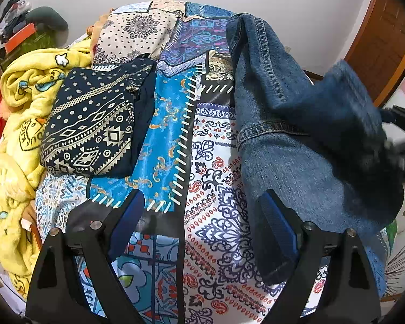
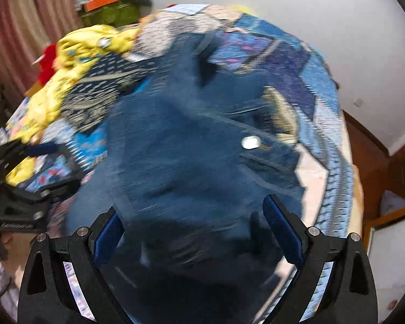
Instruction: Fold large clothes
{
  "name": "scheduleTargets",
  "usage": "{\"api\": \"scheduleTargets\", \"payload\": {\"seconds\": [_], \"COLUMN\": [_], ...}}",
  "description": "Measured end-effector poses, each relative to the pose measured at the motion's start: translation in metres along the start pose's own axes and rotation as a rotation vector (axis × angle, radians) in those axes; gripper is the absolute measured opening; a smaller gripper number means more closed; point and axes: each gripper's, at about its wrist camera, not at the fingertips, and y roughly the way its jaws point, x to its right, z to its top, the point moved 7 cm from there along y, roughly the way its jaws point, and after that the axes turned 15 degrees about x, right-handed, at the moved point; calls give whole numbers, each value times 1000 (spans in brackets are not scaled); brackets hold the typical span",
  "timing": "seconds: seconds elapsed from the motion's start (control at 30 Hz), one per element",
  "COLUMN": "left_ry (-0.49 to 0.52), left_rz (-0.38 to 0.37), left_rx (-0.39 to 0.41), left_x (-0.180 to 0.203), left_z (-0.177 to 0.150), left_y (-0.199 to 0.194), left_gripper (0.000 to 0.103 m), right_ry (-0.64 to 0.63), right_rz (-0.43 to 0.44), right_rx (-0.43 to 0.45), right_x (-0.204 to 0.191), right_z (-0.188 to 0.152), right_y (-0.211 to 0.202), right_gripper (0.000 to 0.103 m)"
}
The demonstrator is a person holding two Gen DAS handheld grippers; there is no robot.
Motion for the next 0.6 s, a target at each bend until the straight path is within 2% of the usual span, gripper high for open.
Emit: {"api": "scheduleTargets", "payload": {"seconds": [0.1,0.2,0.3,0.37,0.5,0.6], "left_ry": [6,15,23,37,71,101], "left_rz": [4,8,0,-8,-27,-48], "left_rx": [0,3,12,33,72,82], "left_x": [2,4,10,16,34,52], "left_z": [2,5,9,15,29,35], "left_y": [0,-2,-6,-11,-20,-21], "left_gripper": [88,88,88,88,88,88], "right_ry": [81,193,319,356,414,433], "right_rz": [-76,-205,-240,-261,-160,-63], "right_rx": [34,21,-42,-37,49,97], "right_x": [42,102,142,150,140,117], "right_z": [5,-5,-29,-35,-32,-24], "right_y": [-4,-5,-3,-13,-47,-65], "right_gripper": [95,95,95,87,88,89]}}
